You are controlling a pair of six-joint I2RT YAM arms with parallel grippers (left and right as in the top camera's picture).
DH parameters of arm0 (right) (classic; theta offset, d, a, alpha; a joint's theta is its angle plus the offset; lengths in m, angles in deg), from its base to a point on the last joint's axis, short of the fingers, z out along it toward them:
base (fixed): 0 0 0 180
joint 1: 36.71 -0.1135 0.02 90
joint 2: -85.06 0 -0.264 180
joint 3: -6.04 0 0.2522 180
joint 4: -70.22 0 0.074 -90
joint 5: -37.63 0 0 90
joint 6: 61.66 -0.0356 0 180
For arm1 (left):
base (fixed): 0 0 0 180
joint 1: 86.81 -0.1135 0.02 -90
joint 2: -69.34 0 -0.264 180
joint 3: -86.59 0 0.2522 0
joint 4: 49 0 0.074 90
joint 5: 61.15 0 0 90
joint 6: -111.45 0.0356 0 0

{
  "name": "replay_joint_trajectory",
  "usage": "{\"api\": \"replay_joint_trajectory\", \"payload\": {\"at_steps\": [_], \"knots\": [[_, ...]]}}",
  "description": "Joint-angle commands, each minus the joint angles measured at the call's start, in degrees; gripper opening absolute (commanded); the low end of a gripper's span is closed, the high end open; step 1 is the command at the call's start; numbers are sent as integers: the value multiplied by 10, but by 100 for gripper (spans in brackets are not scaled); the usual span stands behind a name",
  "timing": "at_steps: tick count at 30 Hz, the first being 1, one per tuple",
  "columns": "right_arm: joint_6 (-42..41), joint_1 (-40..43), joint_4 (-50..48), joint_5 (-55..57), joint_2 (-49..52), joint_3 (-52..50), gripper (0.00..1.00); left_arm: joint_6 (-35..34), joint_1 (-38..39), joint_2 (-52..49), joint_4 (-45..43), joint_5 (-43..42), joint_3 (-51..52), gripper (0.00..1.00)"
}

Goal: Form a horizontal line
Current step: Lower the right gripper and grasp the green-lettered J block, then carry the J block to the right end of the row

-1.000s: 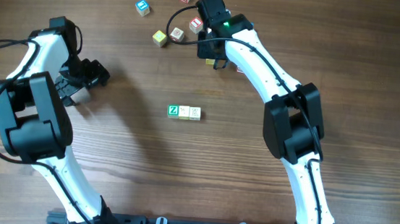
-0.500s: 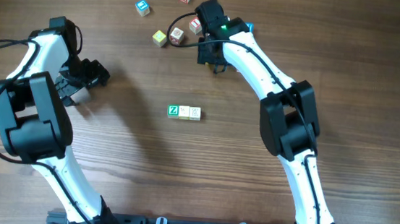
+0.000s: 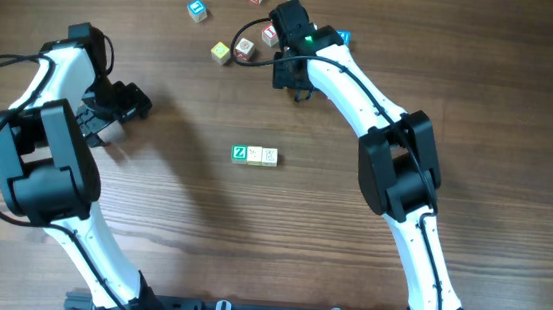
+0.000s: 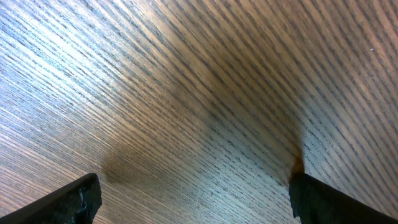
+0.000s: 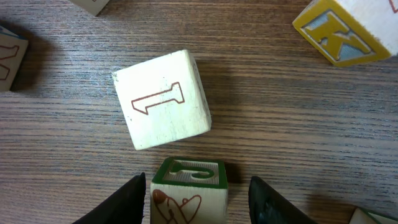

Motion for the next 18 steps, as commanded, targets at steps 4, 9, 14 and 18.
{"api": "replay_joint_trajectory", "payload": {"at_steps": [4,9,14,18], "knots": [[1,-2,-8,10,-8,-1,51,1,-4,-12,-2,19,7,100],[2,-2,-8,10,-12,-1,49,0,-4,-12,-2,19,7,100],[2,-2,-9,10,-17,-1,48,1,-4,-12,-2,19,7,100],[2,-2,-10,10,-19,-1,48,1,-4,-12,-2,19,7,100]]}}
